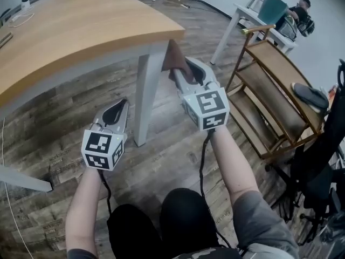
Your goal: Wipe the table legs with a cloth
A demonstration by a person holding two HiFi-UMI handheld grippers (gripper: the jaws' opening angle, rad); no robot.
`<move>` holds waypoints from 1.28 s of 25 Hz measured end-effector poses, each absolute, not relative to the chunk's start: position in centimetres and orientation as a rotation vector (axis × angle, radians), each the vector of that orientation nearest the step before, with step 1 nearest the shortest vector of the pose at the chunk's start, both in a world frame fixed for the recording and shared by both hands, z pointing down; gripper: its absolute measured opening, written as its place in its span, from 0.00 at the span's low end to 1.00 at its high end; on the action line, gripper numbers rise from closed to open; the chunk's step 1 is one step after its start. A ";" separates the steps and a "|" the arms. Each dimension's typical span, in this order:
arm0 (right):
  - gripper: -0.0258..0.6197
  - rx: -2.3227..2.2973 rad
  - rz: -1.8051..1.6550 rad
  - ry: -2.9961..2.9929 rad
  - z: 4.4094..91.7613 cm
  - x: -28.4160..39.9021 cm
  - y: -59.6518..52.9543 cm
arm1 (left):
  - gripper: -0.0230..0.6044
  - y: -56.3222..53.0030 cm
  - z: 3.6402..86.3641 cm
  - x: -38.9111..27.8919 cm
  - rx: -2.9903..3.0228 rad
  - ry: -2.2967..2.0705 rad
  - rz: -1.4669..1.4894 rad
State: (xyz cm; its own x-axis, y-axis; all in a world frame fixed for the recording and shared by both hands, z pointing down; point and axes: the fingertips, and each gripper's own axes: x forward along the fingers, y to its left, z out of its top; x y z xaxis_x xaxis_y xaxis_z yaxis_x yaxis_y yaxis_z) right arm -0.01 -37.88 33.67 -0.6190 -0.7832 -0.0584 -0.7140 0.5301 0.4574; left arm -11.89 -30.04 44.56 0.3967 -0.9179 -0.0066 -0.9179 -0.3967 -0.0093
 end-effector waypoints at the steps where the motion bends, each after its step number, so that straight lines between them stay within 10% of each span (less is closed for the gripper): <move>1: 0.18 1.268 -0.653 -2.599 34.9 -0.1 -37.7 | 0.07 -30.0 45.3 -11.7 -2.625 1.716 -0.004; 32: 0.18 0.810 -0.036 -2.310 81.8 -0.7 -36.1 | 0.07 -28.1 74.9 -11.1 -2.843 1.947 -0.345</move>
State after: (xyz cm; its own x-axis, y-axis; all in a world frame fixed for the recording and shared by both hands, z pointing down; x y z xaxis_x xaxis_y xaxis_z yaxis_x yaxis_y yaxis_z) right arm -0.72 -36.13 81.76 -0.5758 -0.5615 0.5943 -0.5427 0.8061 0.2359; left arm -11.08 -28.11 74.92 0.3643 -0.8681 0.3371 -0.9311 -0.3325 0.1499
